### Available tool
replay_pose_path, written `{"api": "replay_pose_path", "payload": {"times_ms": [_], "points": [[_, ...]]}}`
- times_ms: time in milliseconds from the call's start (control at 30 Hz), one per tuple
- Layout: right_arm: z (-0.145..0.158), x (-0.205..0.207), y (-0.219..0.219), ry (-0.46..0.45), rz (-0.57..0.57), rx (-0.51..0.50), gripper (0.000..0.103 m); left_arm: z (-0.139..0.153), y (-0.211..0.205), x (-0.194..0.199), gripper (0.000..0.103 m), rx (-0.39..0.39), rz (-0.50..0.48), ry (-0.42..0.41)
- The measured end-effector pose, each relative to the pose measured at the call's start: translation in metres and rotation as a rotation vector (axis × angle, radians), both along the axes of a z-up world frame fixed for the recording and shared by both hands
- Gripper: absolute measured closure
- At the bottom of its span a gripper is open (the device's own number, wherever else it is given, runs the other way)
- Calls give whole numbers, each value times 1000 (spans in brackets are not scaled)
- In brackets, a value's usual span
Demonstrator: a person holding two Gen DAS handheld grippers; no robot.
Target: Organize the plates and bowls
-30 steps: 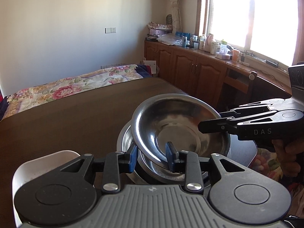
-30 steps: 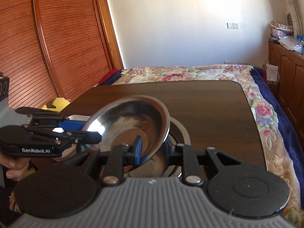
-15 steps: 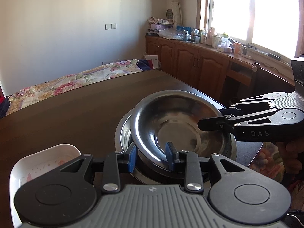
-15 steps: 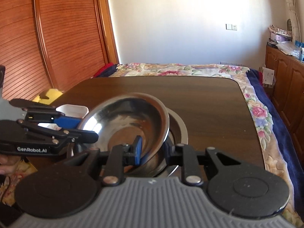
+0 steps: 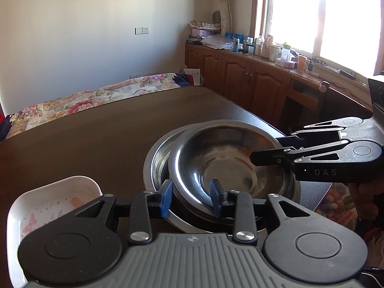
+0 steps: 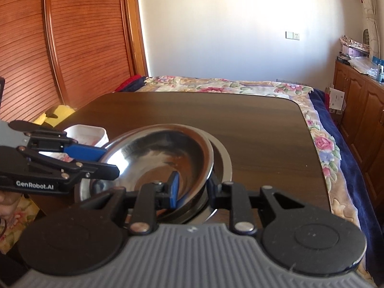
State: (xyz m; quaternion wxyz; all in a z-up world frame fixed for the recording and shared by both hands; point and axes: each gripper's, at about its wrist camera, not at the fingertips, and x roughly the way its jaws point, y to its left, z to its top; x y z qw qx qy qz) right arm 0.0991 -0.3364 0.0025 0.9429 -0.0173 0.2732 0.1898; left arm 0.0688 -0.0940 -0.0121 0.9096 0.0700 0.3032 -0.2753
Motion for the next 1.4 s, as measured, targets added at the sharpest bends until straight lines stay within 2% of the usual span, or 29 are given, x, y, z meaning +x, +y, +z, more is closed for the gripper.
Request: {"api": "replay_pose_path", "payload": {"times_ms": [100,167,367,433,500,567,700,767,867,933,1067,1400], "points": [[1,1,4,-2,3,-23,75,1,2,-1,69,-9,3,-4],[1,1,5,-3,7,-31,72,1,5,-1,69,-21,6,-4],[6,-3,1,-42,-7,-10,68,3,12,-4,65,-67,41,-30],[8,-8,-1,-71,-18,-1,68,3,13,-7,59,-85,60,-47],[6,-14,-2,-109,-38,10,62,3,14,-10,42,-95,82,-79],[3,-17,-3,-142,-61,18,49,2,15,-13,36,-97,101,-113],[-7,-19,-5,-184,-101,49,44,-6,17,-15,18,-117,135,-134],[-11,-18,-8,-188,-116,90,36,-10,18,-14,15,-123,149,-134],[-17,-16,-11,-191,-130,129,32,-16,19,-14,10,-128,167,-145],[-22,-16,-13,-205,-148,135,31,-19,19,-15,10,-136,172,-142],[-28,-16,-12,-197,-151,151,22,-24,19,-14,9,-143,166,-127],[-33,-16,-8,-201,-142,166,18,-34,19,-9,9,-157,178,-102]]}}
